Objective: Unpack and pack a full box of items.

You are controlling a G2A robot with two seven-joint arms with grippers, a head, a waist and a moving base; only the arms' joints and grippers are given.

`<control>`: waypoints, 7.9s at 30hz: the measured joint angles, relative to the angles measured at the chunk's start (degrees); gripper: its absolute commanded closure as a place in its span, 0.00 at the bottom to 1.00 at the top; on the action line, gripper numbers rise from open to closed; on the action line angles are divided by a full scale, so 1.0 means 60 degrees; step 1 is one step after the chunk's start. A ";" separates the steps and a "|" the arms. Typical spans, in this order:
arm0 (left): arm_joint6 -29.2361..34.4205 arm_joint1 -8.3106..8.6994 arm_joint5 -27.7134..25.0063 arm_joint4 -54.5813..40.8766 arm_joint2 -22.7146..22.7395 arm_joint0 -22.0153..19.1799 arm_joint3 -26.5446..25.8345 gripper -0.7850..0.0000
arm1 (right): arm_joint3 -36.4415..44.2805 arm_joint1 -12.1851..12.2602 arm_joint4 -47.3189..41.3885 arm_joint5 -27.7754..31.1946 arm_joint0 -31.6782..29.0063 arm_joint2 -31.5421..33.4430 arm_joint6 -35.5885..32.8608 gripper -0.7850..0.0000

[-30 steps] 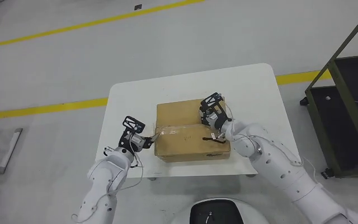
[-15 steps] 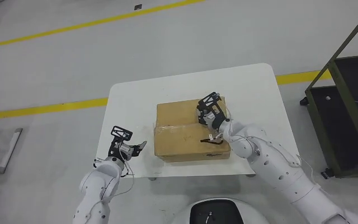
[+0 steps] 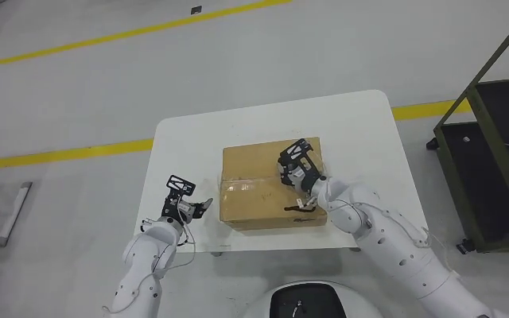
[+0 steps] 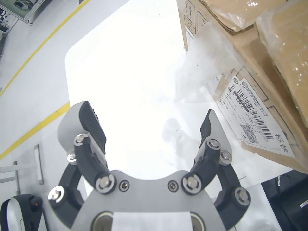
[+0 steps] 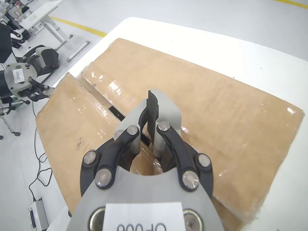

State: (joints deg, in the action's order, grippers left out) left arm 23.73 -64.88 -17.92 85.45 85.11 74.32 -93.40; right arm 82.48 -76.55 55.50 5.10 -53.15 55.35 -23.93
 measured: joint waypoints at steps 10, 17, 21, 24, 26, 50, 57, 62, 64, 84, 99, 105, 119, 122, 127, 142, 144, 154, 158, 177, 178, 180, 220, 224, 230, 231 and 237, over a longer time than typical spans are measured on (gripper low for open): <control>-0.0258 -0.0053 0.0309 0.0004 -0.0259 -0.0122 0.0350 0.00 | -0.0368 -0.0126 0.0000 0.0110 0.0205 -0.0160 0.0046 1.00; -0.0732 -0.0155 0.0478 0.0412 -0.0957 -0.0735 0.1238 0.00 | -0.0374 -0.0156 -0.0023 0.0199 0.0215 -0.0081 0.0013 1.00; -0.0928 -0.0218 0.0772 0.1011 -0.1376 -0.1015 0.1726 0.00 | -0.0375 -0.0171 0.0022 0.0243 0.0199 -0.0049 0.0002 1.00; -0.1147 -0.0285 0.0964 0.0832 -0.1582 -0.1191 0.1930 0.00 | -0.0383 -0.0181 0.0026 0.0278 0.0185 -0.0026 -0.0032 1.00; -0.1366 -0.0315 0.1103 0.0844 -0.1688 -0.1255 0.1975 0.00 | -0.0386 -0.0187 0.0028 0.0297 0.0178 -0.0010 -0.0036 1.00; -0.3181 -0.0439 0.2105 0.1423 -0.1784 -0.1146 0.2020 0.73 | -0.0498 -0.0286 -0.0020 0.0400 0.0221 0.0178 -0.0094 1.00; -0.3181 -0.0451 0.2103 0.1315 -0.1644 -0.1112 0.1899 0.00 | -0.0542 -0.0323 -0.0039 0.0434 0.0260 0.0189 -0.0131 1.00; -0.2961 -0.0469 0.2209 0.1374 -0.1607 -0.1149 0.1866 0.00 | -0.0573 -0.0347 -0.0034 0.0436 0.0277 0.0194 -0.0126 1.00; -0.2890 -0.0489 0.2264 0.1337 -0.1629 -0.1180 0.1854 0.00 | -0.0578 -0.0355 -0.0030 0.0433 0.0272 0.0206 -0.0111 1.00; -0.2562 -0.0625 0.2143 -0.0596 -0.1104 -0.1331 0.1276 0.00 | -0.0443 -0.0402 -0.0001 0.0406 0.0174 0.0359 -0.0205 1.00; -0.2375 -0.0664 0.1674 -0.1138 -0.1071 -0.1345 -0.0037 0.00 | -0.0438 -0.0437 -0.0350 0.0424 0.0023 0.0455 -0.0494 1.00; -0.2261 -0.0650 0.1495 -0.1273 -0.0962 -0.1162 -0.0626 0.00 | -0.0568 -0.0475 -0.0539 0.0341 -0.0013 0.0468 -0.0357 1.00; -0.2387 -0.0722 0.1061 -0.0859 -0.1708 -0.1249 -0.1851 0.00 | 0.0456 -0.0286 -0.0461 0.0096 -0.0555 0.1376 -0.0617 1.00; -0.2380 -0.0771 0.1063 -0.0855 -0.2016 -0.1367 -0.1790 0.00 | 0.0983 -0.0168 -0.0242 -0.0136 -0.0934 0.1872 -0.0752 1.00; -0.2390 -0.0837 0.0859 -0.0664 -0.2593 -0.1418 -0.1857 0.00 | 0.1941 0.0053 -0.0152 -0.0511 -0.1805 0.3081 -0.0819 0.97; -0.2119 -0.0998 0.0580 -0.0211 -0.3626 -0.1595 -0.2219 0.00 | 0.3733 0.0318 -0.1845 -0.0548 -0.3387 0.5321 -0.0877 0.62; -0.1890 -0.0962 0.0570 -0.0290 -0.3332 -0.1491 -0.2376 0.00 | 0.3789 0.0333 -0.2344 -0.0392 -0.3333 0.5451 -0.0983 0.68; -0.0547 -0.0696 0.0827 0.0225 -0.1156 -0.0573 -0.2749 0.00 | 0.3070 0.0344 -0.3599 0.0405 -0.2185 0.4716 -0.2056 1.00; -0.0349 -0.0653 0.1517 -0.0159 -0.0335 -0.0170 -0.2623 0.00 | 0.2388 0.0308 -0.4157 0.0632 -0.1287 0.4099 -0.2873 1.00; -0.0475 -0.0618 0.2338 -0.0233 0.0632 0.1128 -0.2678 0.00 | -0.2043 -0.0480 -0.5416 0.1328 0.3528 -0.0255 -0.5620 1.00; -0.0475 -0.0618 0.2337 -0.0233 0.0632 0.1129 -0.2678 0.00 | -0.2266 -0.0542 -0.5412 0.1344 0.3677 -0.0439 -0.5573 1.00; -0.0475 -0.0618 0.2336 -0.0233 0.0632 0.1130 -0.2679 0.00 | -0.2811 -0.0675 -0.5379 0.1344 0.3977 -0.0807 -0.5440 1.00; -0.0476 -0.0618 0.2336 -0.0233 0.0632 0.1130 -0.2679 0.00 | 0.1091 0.0475 -0.6012 -0.0688 0.1211 0.2751 -0.5479 1.00; -0.0476 -0.0618 0.2336 -0.0233 0.0632 0.1130 -0.2679 0.00 | 0.0310 0.0367 -0.5611 -0.0544 0.1504 0.1891 -0.5267 1.00; -0.0544 -0.0626 0.2359 -0.0380 0.0676 0.1206 -0.2646 0.00 | -0.0597 0.0351 -0.5269 -0.0445 0.1535 0.1517 -0.4994 1.00; -0.0522 -0.0628 0.2336 -0.0450 0.0694 0.1219 -0.2639 0.00 | -0.0626 0.0382 -0.5262 -0.0421 0.1444 0.1608 -0.4971 1.00; -0.0421 -0.0631 0.2297 -0.0550 0.0761 0.1201 -0.2606 0.00 | -0.0155 0.0597 -0.5153 -0.0089 0.0829 0.2297 -0.4812 1.00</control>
State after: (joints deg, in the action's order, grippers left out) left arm 21.21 -68.66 -4.14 82.15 89.68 81.52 -109.04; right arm 81.55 -72.97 24.58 4.56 -48.18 69.13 -52.80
